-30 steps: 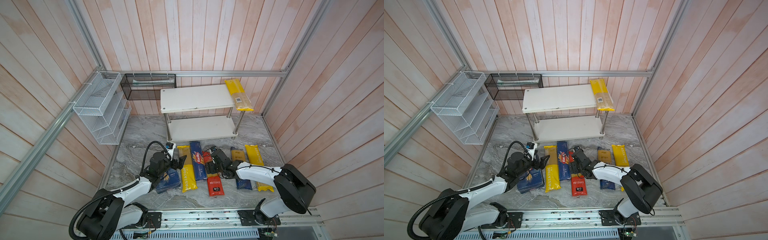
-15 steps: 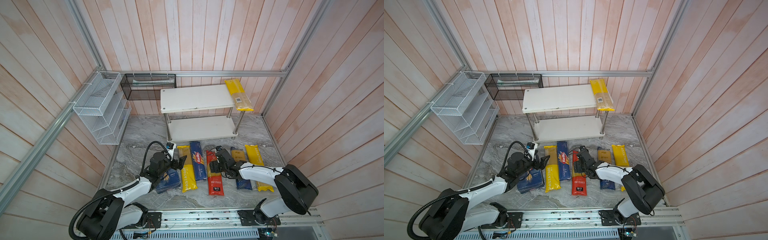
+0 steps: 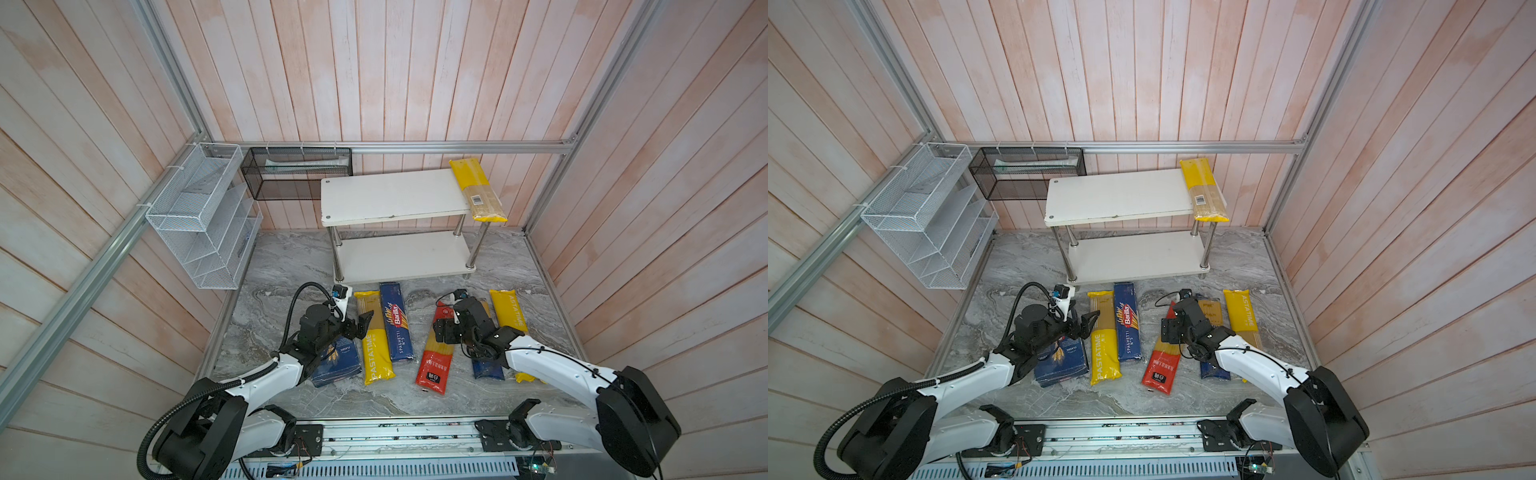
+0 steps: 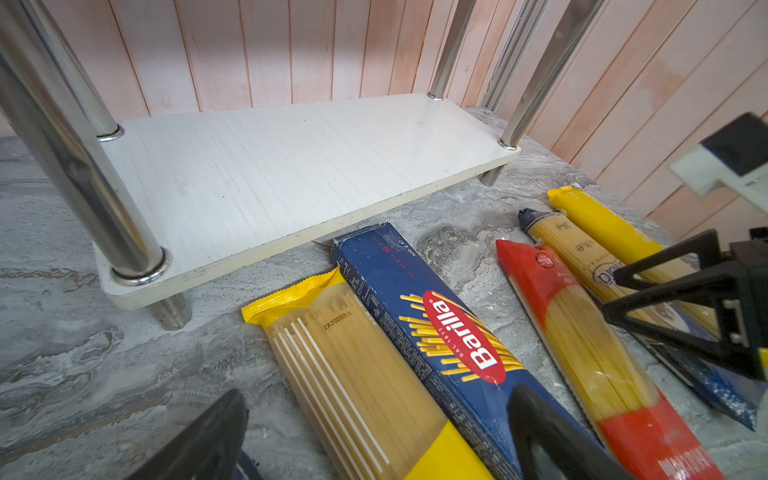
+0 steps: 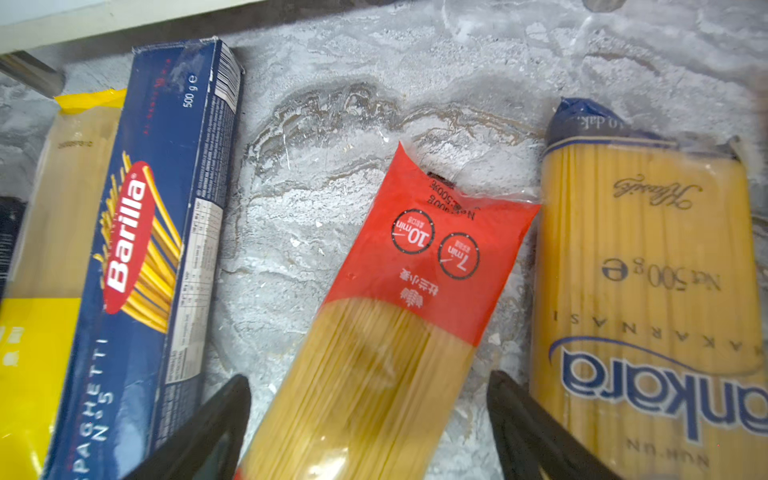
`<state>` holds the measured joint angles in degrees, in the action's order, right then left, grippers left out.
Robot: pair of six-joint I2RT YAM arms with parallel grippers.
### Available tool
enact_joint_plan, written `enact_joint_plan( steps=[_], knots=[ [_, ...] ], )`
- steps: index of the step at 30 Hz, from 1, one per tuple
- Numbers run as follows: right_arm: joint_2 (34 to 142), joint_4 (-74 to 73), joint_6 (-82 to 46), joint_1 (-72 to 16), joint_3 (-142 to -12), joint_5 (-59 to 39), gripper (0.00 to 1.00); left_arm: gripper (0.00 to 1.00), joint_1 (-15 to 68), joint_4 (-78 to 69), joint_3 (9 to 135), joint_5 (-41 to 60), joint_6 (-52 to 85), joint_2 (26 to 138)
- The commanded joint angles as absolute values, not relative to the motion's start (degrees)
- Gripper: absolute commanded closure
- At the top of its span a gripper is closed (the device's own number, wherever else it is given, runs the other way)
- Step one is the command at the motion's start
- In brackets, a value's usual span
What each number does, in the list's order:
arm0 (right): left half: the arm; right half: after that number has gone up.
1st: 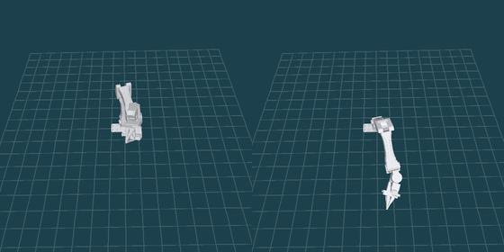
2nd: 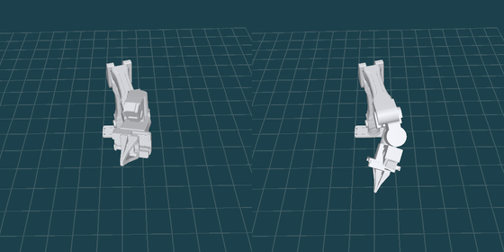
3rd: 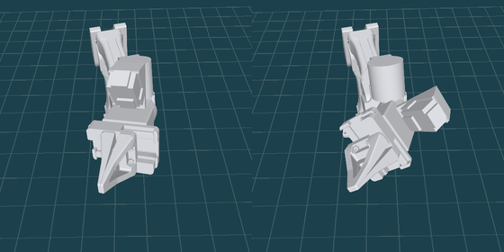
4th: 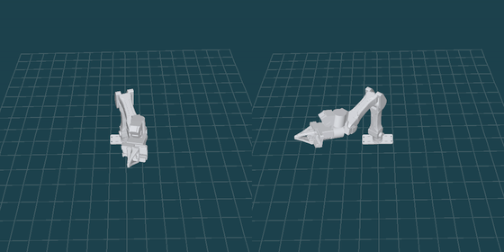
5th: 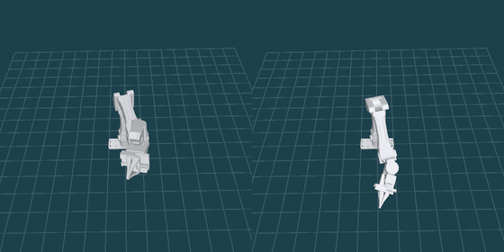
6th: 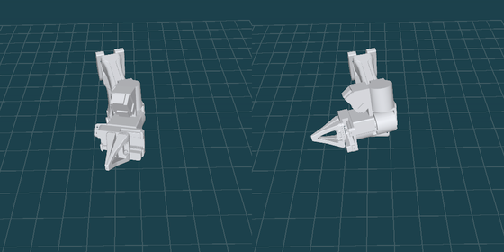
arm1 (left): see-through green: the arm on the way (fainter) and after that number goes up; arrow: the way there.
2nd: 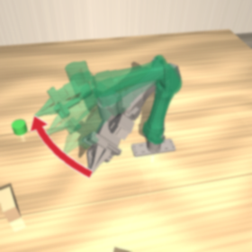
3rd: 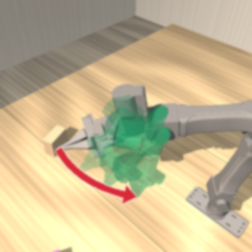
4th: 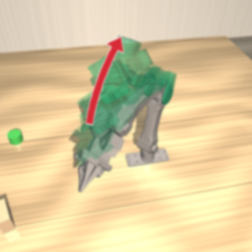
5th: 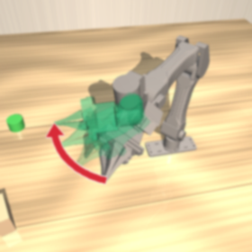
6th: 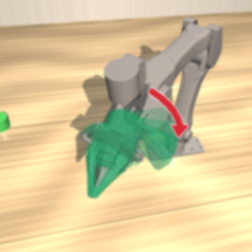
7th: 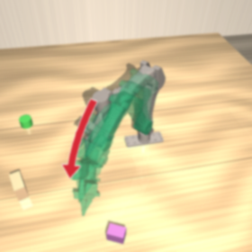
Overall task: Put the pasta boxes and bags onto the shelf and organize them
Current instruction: 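Lower the right gripper and close it on the red spaghetti bag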
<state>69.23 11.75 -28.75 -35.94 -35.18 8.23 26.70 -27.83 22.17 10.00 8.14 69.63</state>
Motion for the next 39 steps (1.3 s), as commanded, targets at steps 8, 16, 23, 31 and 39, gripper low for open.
enact_joint_plan(
  steps=[8,16,23,31,39],
  knots=[
    [58.2,26.1,-43.0,-46.8,-33.9,10.4,0.11,0.0,27.1,-28.0,21.9,9.4,7.1,68.6],
    [62.1,25.9,-50.8,-53.1,-30.7,14.3,0.08,0.0,27.1,-28.2,22.1,9.4,7.2,69.2],
    [65.6,21.5,-51.8,-55.3,-29.7,15.2,0.05,0.0,27.1,-28.4,22.1,9.5,7.4,69.6],
    [71.4,23.1,-51.1,-55.2,-31.2,15.4,0.05,0.0,27.1,-28.4,22.1,9.2,7.4,69.6],
    [69.6,33.7,-54.6,-55.2,-31.9,18.3,0.05,0.0,27.1,-28.1,22.3,8.6,7.6,69.9]
  ],
)
